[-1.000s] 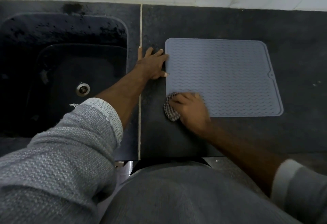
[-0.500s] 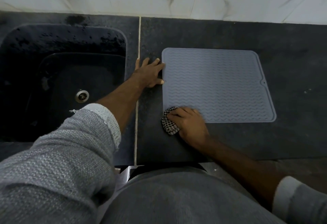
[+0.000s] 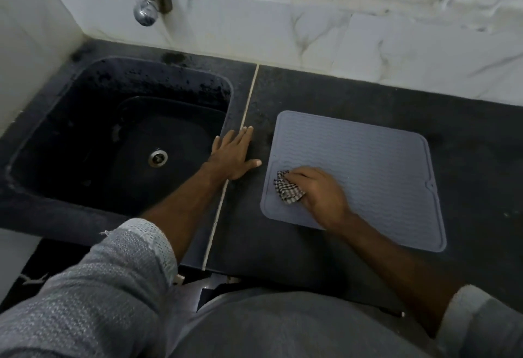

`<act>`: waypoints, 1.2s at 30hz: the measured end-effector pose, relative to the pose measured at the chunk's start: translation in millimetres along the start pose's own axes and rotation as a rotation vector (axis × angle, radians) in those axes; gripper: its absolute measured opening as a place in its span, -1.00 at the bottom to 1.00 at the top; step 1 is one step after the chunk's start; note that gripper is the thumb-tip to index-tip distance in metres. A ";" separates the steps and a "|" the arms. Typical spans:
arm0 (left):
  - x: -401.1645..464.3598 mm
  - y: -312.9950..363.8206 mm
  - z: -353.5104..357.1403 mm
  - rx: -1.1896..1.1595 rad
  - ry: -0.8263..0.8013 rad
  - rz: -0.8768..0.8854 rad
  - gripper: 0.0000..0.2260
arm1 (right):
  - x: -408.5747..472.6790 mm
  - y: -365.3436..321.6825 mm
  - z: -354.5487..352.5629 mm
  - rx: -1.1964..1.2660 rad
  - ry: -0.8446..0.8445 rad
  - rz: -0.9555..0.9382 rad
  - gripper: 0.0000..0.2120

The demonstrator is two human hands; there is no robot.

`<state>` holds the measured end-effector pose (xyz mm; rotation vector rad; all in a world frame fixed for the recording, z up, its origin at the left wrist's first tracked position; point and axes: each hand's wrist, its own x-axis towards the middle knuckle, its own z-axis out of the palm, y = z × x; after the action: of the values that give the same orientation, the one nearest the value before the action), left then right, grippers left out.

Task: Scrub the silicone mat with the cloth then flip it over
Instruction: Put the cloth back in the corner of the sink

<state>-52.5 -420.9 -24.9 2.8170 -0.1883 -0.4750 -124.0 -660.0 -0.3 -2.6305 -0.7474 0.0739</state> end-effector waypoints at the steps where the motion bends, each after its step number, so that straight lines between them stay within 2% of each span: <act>1: -4.9 -0.3 0.4 -0.019 0.013 -0.016 -0.18 | 4.9 6.3 -4.6 0.003 0.011 -0.008 -0.58; 9: -42.3 -9.0 -7.0 -0.055 0.186 -0.147 -0.17 | 63.0 27.0 -27.1 -0.064 -0.037 -0.140 -0.62; 16: -92.2 -52.7 -20.1 -0.013 0.313 -0.289 -0.20 | 128.4 -17.7 -21.7 -0.168 -0.084 -0.309 -0.60; 25: -132.2 -156.6 -63.0 0.019 0.353 -0.452 -0.21 | 218.1 -119.5 8.2 -0.260 -0.040 -0.487 -0.46; 36: -131.0 -309.0 -130.6 0.063 0.364 -0.470 -0.20 | 352.6 -219.4 55.5 -0.241 -0.040 -0.531 -0.45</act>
<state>-106.0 -71.4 42.9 2.9382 0.5485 -0.0370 60.7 -288.1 55.7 -2.5539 -1.5220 -0.1206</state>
